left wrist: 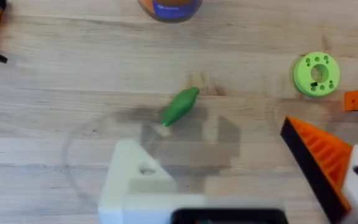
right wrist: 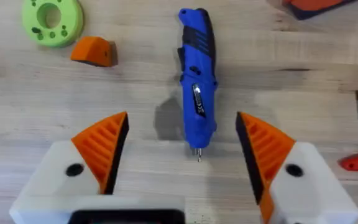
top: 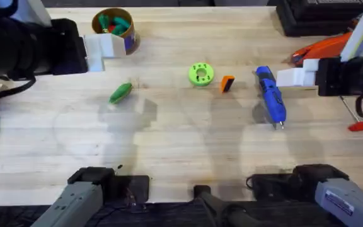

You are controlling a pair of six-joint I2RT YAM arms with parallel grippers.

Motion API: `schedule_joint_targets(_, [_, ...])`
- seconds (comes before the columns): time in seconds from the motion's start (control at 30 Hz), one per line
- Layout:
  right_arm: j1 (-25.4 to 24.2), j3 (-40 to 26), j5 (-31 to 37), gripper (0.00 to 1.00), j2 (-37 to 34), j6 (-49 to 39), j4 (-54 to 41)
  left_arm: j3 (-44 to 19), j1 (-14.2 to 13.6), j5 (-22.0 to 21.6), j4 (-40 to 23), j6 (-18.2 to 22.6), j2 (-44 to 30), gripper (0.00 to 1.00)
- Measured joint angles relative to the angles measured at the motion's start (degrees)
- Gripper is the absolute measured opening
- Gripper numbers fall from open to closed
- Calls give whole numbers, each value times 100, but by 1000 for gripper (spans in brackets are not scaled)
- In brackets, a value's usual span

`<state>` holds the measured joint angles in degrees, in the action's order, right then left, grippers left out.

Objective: Pick up the gripper from the table and insert it into the empty holder that is missing its gripper. Then pick up a screw, insert it into the mounting hole, and use the screwdriver to tighten it. Finally, clean up the table by picking up the vegetable and placing it into the bucket.

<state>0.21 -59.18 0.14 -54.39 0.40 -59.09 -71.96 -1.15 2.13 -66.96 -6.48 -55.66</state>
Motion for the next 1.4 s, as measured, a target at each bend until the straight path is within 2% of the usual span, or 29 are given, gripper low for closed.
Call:
schedule_joint_targets(0.2, [0,0,-1,992,0,0,0,0,0,1,187,0,0,985])
schedule_joint_targets(0.63, [0,0,0,991,0,0,0,0,0,-76,160,0,0,985])
schedule_joint_targets(1.0, [0,0,-1,991,0,1,0,15,0,-353,204,40,36,985])
schedule_joint_targets(1.17, [0,0,-1,992,0,0,0,392,0,-387,710,58,498,985])
schedule_joint_targets(1.4, [0,0,0,991,0,0,0,1726,0,-454,2198,109,1661,985])
